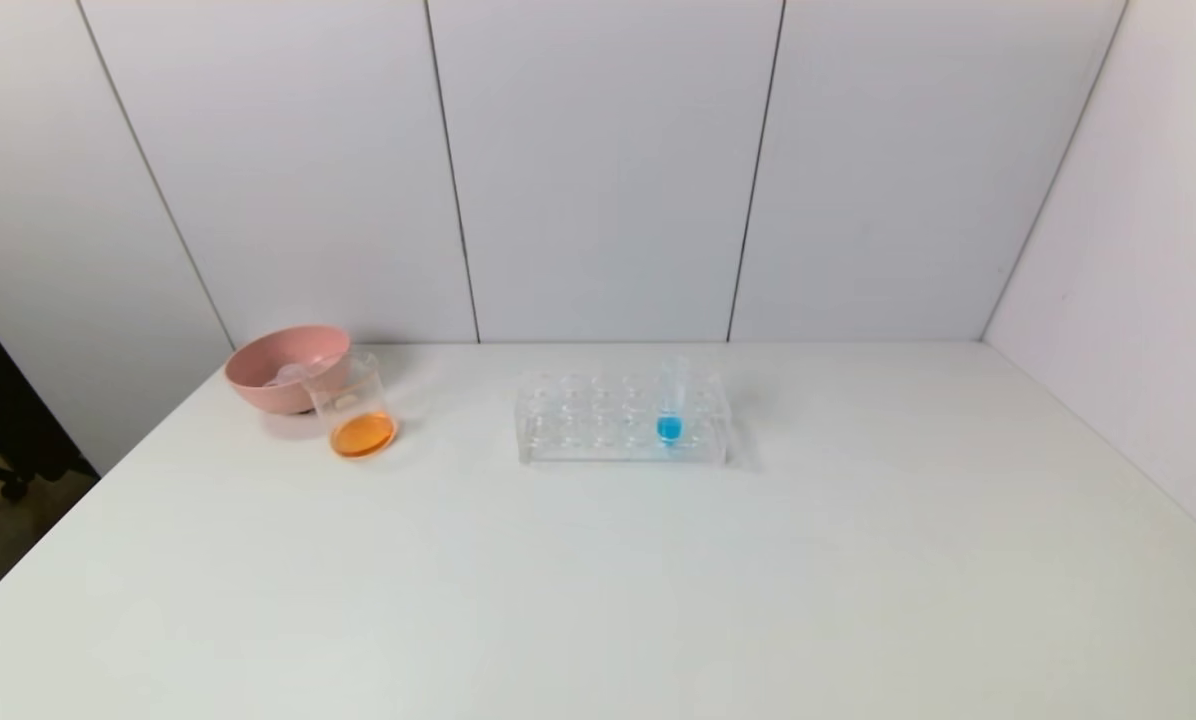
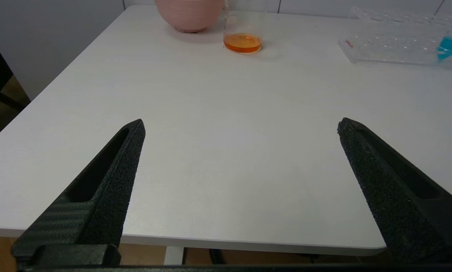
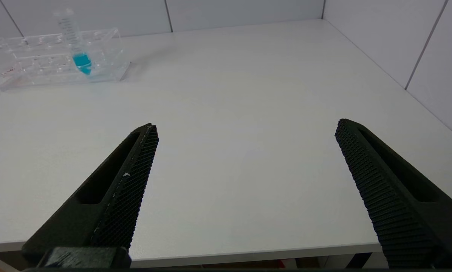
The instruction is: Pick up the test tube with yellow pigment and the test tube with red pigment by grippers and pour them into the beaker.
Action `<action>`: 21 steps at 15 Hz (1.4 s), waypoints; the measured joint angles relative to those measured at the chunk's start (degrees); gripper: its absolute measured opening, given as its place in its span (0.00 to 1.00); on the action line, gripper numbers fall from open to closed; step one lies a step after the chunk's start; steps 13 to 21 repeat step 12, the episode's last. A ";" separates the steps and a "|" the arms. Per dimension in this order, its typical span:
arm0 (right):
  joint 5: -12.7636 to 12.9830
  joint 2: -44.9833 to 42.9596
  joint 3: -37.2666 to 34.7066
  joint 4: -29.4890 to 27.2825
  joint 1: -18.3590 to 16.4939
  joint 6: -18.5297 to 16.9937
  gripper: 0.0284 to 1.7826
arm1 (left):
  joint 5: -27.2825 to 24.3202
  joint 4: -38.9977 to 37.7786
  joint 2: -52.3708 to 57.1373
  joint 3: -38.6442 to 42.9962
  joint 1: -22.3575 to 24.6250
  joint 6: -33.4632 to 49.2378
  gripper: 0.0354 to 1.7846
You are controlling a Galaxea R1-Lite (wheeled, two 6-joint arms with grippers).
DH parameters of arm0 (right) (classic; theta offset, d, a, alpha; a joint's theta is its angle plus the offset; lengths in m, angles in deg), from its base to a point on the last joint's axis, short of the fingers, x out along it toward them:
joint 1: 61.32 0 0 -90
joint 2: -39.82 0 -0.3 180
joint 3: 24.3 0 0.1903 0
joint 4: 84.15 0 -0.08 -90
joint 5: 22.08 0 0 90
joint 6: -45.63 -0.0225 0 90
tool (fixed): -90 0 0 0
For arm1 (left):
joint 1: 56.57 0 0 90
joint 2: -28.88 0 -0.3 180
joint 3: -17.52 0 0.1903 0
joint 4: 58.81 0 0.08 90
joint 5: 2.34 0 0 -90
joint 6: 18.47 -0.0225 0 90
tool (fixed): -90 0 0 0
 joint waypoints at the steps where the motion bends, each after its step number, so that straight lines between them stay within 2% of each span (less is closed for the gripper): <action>1: 0.00 0.00 0.00 0.00 0.00 0.00 0.96 | 0.00 0.00 0.00 0.00 0.04 0.00 1.00; 21: 0.05 0.00 0.00 0.06 -0.07 -0.09 0.96 | 0.00 0.00 0.00 0.00 0.15 0.00 1.00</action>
